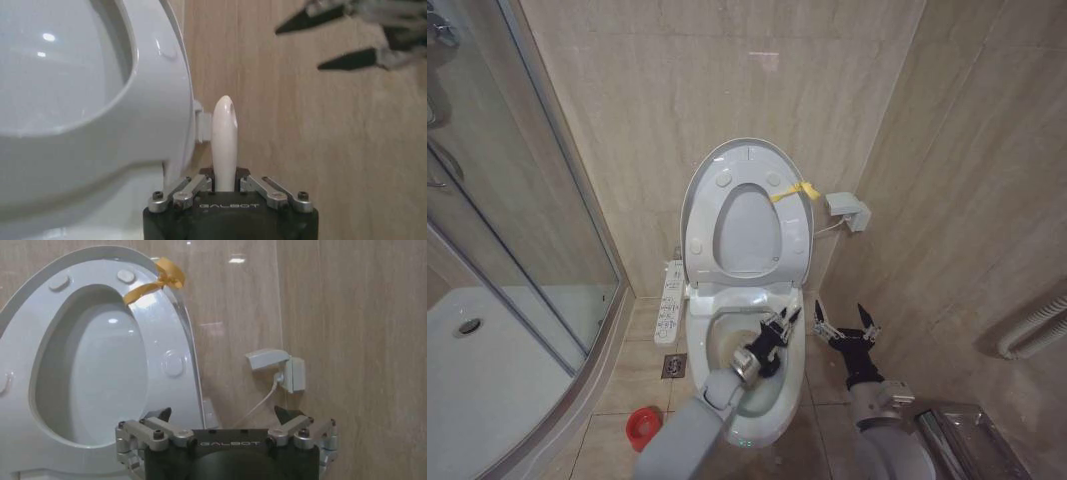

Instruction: Open the toilet lid, clean the toilet bowl with a toilet brush, close the toilet lid, and flush.

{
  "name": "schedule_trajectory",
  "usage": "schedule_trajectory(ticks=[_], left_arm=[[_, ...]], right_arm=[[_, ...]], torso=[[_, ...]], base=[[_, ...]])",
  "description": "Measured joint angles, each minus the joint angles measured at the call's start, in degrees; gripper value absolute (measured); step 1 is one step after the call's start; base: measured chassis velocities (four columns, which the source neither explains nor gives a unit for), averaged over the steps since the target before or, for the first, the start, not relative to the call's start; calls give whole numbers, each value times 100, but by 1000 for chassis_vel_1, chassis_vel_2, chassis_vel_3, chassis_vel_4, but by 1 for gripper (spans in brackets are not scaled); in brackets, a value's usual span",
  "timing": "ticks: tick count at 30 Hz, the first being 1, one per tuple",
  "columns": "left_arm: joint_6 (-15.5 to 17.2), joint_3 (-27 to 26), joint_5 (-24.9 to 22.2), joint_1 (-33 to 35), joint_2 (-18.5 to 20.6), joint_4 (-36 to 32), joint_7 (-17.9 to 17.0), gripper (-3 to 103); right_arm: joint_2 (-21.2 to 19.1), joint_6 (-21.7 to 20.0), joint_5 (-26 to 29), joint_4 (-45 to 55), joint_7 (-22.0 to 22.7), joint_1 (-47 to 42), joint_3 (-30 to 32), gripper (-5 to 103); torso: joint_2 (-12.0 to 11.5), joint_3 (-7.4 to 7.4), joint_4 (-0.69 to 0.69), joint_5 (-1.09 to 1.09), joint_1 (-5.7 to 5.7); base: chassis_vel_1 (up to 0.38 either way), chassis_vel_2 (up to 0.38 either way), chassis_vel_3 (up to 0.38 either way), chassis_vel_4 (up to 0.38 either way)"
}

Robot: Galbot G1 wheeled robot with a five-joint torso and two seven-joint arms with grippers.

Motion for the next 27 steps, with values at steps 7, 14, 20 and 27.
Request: schedule_trajectory(ticks=[7,14,20,27], left_arm=[[-174,-311,262,68,143,373,10,18],[7,-566,268,180,522,-389,-119,18],[245,-692,272,466,804,-1287,-237,18],[509,-955,287,911,1119,-2344,-381,18]], right_arm=[[0,0,0,0,0,0,0,100],[0,0,0,0,0,0,0,100],[0,0,0,0,0,0,0,100],[0,0,0,0,0,0,0,100]], torso=[[0,0,0,-2,0],[0,1,-1,-1,0],[0,1,-1,-1,0],[0,0,-1,-1,0]], base=[[0,0,0,0],[0,0,0,0],[0,0,0,0],[0,0,0,0]])
